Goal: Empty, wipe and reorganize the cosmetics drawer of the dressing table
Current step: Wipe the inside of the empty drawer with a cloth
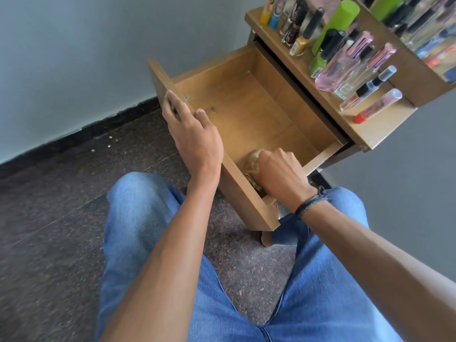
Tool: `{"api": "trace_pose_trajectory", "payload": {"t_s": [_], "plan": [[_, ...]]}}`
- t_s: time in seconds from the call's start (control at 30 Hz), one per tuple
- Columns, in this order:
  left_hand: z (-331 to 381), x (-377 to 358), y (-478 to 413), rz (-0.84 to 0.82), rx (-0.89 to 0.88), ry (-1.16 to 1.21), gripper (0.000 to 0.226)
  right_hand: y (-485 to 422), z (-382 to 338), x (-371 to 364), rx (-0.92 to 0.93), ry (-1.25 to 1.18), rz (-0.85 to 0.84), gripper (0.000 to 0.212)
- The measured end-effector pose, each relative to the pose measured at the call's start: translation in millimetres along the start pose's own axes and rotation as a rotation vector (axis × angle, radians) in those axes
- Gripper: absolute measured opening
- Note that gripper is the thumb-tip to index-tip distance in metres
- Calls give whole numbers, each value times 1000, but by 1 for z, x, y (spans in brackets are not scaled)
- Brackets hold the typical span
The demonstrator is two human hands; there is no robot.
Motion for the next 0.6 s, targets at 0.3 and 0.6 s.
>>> {"api": "trace_pose_trajectory", "payload": {"t_s": [0.3,0.6], "plan": [[2,1,-1,-23,21,6,59,-66,-7,1,382,-27,-99,39],[3,-1,1,-10,48,52,59,-133,-23,12,488,-127,-127,42]]}}
Point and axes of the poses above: each hand's wrist, its own y-axis away from the middle knuckle, its own x-axis out of the back of the hand, z = x × y, the point moved 2 cm from there along -y, towards the middle knuckle, and after that the axes turned 7 degrees about -z, right-handed, at the moved point
